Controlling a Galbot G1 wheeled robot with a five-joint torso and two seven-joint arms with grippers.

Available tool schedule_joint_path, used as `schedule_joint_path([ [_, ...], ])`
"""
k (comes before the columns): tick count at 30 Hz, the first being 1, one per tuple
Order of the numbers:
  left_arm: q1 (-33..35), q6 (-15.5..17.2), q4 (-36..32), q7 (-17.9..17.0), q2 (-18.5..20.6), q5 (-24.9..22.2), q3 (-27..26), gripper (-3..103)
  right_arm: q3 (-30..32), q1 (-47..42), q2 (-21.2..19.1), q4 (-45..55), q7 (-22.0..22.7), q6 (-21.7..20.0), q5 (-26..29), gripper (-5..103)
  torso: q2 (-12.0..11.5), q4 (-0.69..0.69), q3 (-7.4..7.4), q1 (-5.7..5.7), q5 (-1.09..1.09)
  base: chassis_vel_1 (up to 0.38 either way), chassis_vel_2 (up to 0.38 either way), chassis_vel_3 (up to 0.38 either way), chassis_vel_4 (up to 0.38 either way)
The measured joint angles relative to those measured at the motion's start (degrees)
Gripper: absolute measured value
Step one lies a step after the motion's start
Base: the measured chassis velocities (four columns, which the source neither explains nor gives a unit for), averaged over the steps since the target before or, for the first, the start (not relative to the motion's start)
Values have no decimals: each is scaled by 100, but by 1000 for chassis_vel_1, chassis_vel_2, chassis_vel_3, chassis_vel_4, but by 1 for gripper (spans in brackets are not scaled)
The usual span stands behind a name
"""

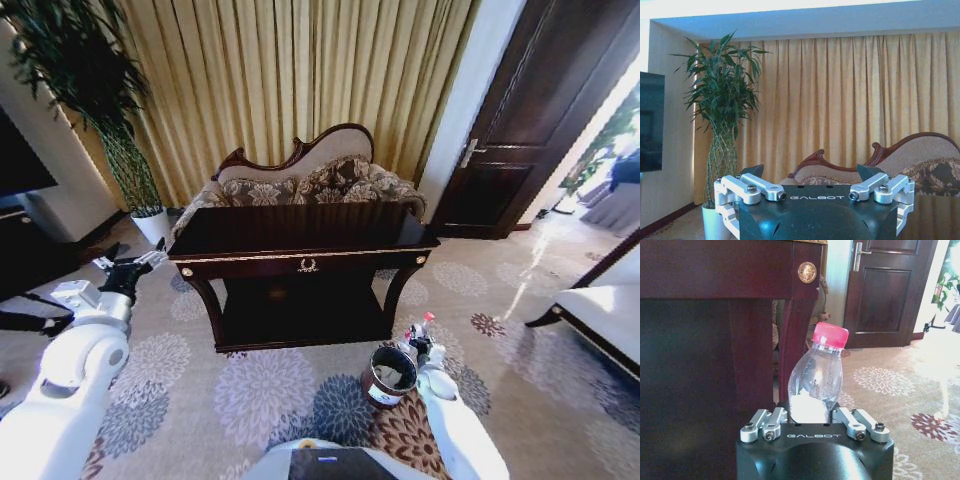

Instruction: Move to the front of the table and place the trash on the table into the trash bin.

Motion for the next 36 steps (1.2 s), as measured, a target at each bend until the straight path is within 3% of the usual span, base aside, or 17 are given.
schedule_joint_path([
  [1,-10,-3,4,3,9,-1,-2,100,-4,-10,2,16,0,12,-16,43,0,0,0,0,0,0,0,0,0],
  [3,-17,-4,4,5,13,-3,-4,100,-5,-16,2,24,0,23,-28,43,0,-1,0,0,0,0,0,0,0],
  [6,-40,-4,-6,11,20,-13,-6,100,-2,-34,0,90,0,44,-75,60,0,-1,0,0,0,0,0,0,0],
  [8,-48,-4,-7,12,20,-14,-3,100,2,-38,0,122,0,44,-82,60,0,-1,0,0,0,0,0,0,0],
  [10,-58,-4,-10,14,11,-14,8,100,3,-60,13,190,0,45,-111,77,0,-1,0,0,0,0,0,0,0],
  [12,-59,-3,-10,14,10,-15,8,100,4,-70,26,210,0,44,-133,77,0,-1,0,0,0,0,0,0,0],
  [15,-53,1,-11,16,17,-26,-19,100,10,-81,68,235,0,42,-204,93,0,-1,0,0,0,0,0,0,0],
  [18,-48,4,-11,16,38,-41,-60,100,20,-81,84,276,0,41,-211,99,0,-1,0,0,0,0,0,0,0],
  [36,-82,-4,7,7,39,-51,-56,100,45,-343,84,1740,0,45,-248,100,0,0,0,0,1,0,0,0,0],
])
